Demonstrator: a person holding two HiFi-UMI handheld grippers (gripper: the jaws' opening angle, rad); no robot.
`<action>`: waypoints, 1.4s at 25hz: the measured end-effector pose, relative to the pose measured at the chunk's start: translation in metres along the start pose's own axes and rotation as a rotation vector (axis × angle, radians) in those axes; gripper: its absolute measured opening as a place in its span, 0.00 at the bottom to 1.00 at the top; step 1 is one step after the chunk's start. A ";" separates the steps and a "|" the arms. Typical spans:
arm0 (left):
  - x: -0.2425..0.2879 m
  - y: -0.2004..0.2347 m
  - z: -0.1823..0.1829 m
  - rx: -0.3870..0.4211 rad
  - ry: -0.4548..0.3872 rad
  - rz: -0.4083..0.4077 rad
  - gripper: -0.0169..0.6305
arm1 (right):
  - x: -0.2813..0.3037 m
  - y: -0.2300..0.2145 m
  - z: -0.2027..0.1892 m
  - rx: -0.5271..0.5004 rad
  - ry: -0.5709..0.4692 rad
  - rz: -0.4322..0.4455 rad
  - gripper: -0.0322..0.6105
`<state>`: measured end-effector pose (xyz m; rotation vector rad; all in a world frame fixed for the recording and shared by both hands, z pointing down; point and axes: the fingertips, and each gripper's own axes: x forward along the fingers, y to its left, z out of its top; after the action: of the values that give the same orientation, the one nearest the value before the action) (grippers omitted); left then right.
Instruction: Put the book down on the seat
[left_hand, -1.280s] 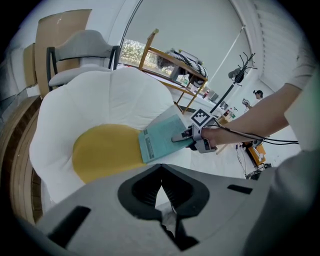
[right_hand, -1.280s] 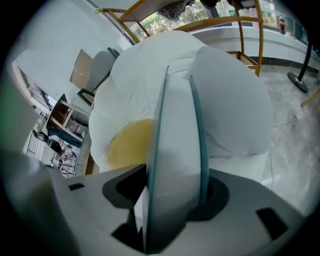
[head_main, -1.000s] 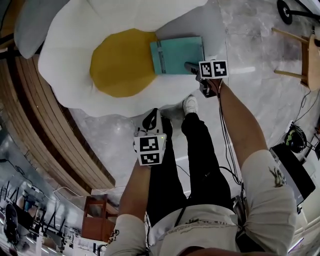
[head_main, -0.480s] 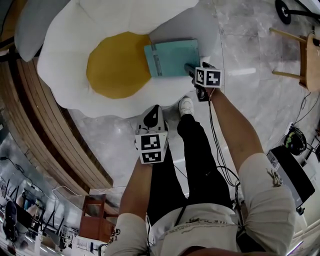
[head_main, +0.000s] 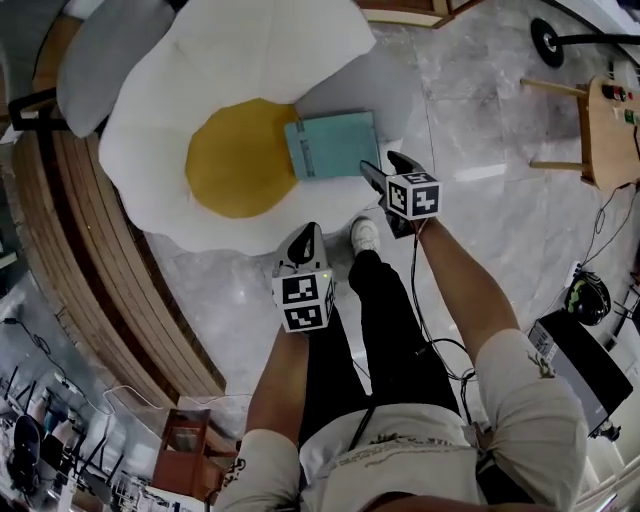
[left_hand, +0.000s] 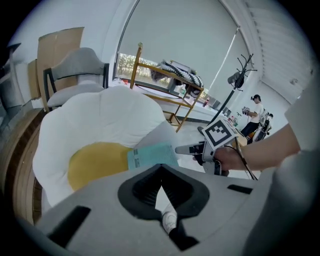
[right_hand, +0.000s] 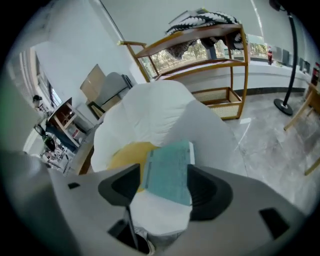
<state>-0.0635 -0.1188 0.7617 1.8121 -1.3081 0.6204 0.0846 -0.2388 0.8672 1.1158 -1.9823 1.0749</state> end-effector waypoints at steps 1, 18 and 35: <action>-0.004 -0.002 0.009 -0.005 -0.017 0.008 0.05 | -0.010 0.008 0.007 -0.020 -0.015 -0.008 0.43; -0.122 -0.030 0.174 -0.058 -0.309 0.076 0.05 | -0.232 0.188 0.163 -0.240 -0.506 0.066 0.09; -0.333 -0.108 0.365 0.057 -0.640 0.093 0.05 | -0.455 0.316 0.317 -0.257 -0.854 0.159 0.09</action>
<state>-0.0996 -0.2229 0.2684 2.0954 -1.8076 0.1118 -0.0253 -0.2409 0.2384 1.4280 -2.7969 0.3864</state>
